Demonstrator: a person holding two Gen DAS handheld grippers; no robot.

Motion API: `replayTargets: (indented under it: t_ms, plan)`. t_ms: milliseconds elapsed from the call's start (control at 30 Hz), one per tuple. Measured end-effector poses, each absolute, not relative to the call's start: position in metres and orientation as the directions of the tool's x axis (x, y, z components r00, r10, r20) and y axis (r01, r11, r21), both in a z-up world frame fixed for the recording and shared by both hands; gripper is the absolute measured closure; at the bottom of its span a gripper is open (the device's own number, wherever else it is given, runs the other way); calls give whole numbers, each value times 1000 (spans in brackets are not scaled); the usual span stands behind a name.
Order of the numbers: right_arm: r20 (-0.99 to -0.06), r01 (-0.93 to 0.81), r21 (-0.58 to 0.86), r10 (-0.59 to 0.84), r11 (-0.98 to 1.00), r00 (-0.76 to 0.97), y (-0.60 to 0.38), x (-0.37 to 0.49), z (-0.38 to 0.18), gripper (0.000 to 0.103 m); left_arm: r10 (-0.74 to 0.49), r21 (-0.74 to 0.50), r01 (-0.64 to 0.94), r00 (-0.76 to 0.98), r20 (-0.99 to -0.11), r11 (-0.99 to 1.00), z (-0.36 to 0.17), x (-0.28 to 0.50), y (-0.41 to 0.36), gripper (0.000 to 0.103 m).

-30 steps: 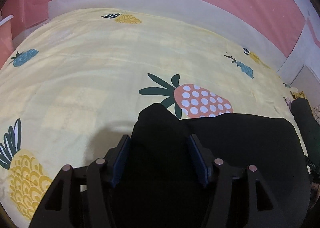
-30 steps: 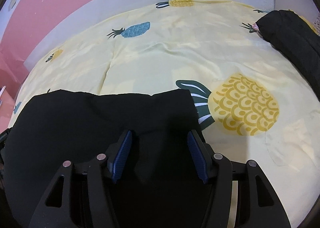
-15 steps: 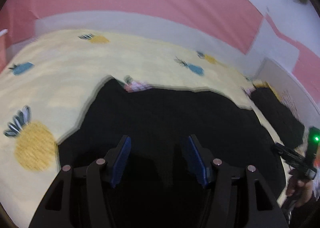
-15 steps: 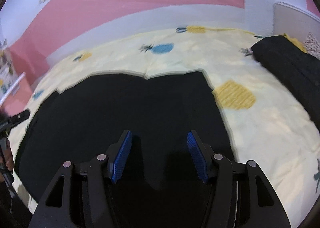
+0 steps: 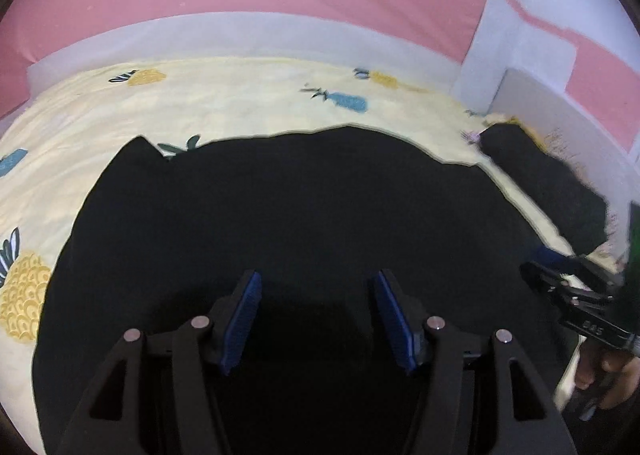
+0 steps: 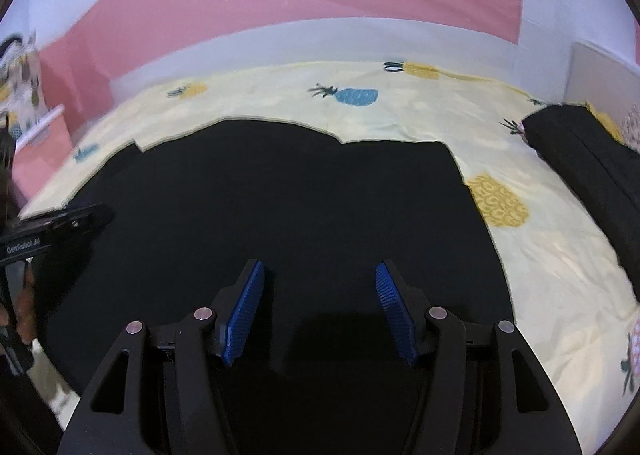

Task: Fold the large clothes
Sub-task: 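Press and smooth the folded coat flat with both tools, then grasp the folded coat edge with both tools and lift it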

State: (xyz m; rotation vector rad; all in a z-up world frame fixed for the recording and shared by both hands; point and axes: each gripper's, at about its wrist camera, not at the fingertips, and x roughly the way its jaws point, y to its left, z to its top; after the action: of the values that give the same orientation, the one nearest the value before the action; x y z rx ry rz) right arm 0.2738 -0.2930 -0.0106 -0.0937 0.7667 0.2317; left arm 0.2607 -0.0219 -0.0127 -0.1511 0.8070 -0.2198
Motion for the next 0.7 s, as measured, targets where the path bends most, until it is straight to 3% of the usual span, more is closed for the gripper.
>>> replayTargets:
  t_ms: [700]
  plan:
    - [-707,-92,9,72,996,703,-372,266,-16,44,-70,-123,-23,714,-696,992,-9,232,50,42]
